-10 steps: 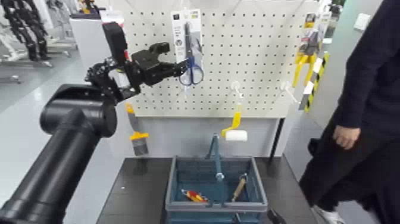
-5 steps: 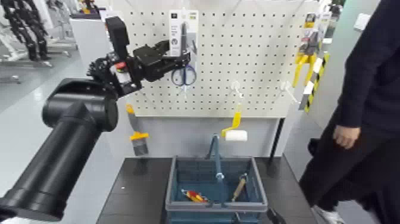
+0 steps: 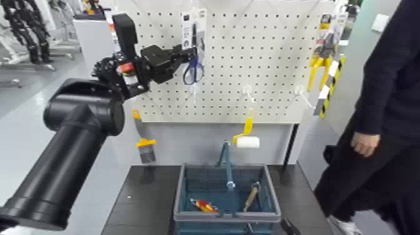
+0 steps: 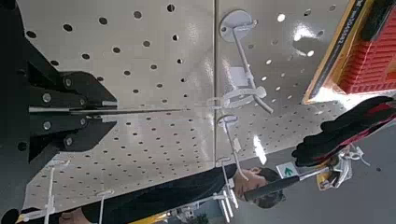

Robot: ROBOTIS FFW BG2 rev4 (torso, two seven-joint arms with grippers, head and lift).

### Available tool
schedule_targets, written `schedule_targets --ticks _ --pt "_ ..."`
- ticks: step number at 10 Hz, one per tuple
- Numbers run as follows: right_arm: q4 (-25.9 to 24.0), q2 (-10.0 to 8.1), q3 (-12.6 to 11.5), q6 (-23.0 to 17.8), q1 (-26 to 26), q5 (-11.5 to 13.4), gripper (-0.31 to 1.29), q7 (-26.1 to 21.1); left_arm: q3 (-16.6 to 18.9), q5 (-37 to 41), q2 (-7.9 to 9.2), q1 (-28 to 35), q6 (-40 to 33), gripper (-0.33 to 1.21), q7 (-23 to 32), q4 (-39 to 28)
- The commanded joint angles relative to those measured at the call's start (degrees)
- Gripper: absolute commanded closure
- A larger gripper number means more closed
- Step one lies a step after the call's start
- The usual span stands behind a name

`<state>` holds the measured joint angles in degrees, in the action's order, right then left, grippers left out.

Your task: Put the blue scissors into the crate.

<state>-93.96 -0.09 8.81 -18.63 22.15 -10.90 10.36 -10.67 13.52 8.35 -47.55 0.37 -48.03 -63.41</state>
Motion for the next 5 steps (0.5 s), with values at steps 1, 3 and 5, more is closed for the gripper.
schedule_targets --ticks 1,3,5 --pt "0.0 0.0 0.0 0.0 0.0 0.0 0.15 -0.1 0.1 0.0 0.0 0.0 0.0 1.18 0.0 -0.3" --pt "0.0 0.0 0.0 0.0 0.0 0.0 0.15 -0.1 0.2 0.0 -0.08 0.0 -0.1 1.18 0.0 -0.5" --pt "-0.1 0.0 0.0 0.0 0.0 0.0 0.15 0.0 0.3 0.0 -0.08 0.0 -0.1 1.18 0.0 -0.6"
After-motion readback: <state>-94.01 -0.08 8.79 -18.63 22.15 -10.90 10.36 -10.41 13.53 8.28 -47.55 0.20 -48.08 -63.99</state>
